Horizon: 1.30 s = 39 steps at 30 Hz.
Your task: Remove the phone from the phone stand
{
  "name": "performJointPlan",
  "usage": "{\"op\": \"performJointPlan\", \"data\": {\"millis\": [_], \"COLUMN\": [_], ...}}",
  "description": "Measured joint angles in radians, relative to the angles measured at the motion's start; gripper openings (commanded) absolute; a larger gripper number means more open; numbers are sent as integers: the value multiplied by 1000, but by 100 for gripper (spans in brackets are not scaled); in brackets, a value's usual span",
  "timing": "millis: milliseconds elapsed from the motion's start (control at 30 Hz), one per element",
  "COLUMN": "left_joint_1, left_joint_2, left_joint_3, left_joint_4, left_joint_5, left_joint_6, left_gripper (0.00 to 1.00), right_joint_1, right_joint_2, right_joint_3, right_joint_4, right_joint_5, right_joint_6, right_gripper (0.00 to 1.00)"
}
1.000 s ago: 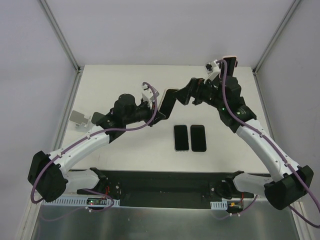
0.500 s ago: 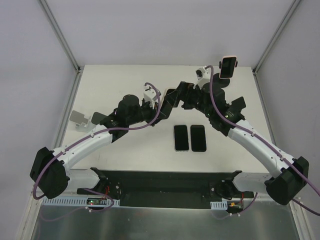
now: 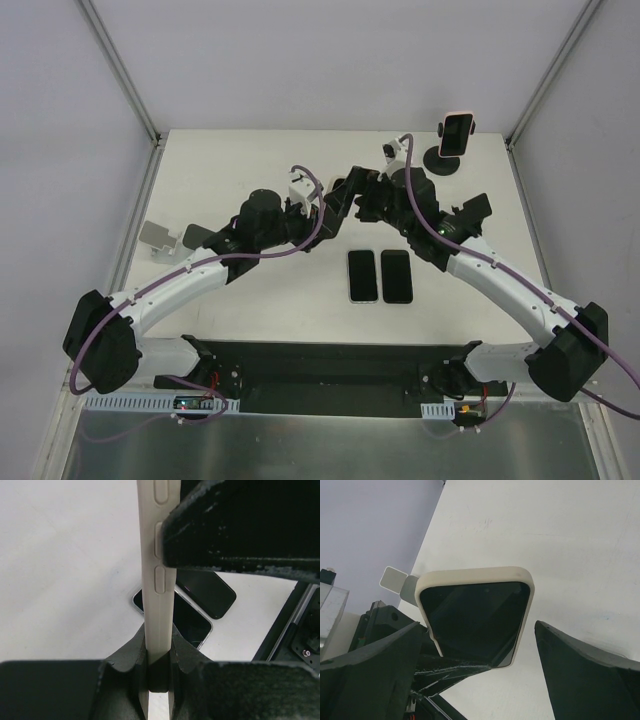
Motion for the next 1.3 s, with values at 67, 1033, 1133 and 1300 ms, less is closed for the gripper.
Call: {"op": "performJointPlan", "data": {"millis": [67, 1033, 1133, 1300], "left_joint_1": [0, 0, 0, 0], "left_joint_2": [3, 11, 10, 11], "left_joint_3": [0, 2, 2, 2], "left_joint_4": [0, -8, -8, -3], "left_joint_5": [0, -17, -21, -21], "left_joint_6": [-1, -59, -66, -90], "left_gripper": [0, 0, 0, 0], "right_joint_1": [6, 26, 26, 26], "right_joint_2": [0, 59, 59, 69], "right_joint_3": [0, 1, 0, -5], "right_joint_4": [0, 21, 32, 55], "right_joint_5": [9, 40, 38, 23], "right_joint_6": [0, 38, 40, 41], "right_gripper": [96, 91, 88, 84]}}
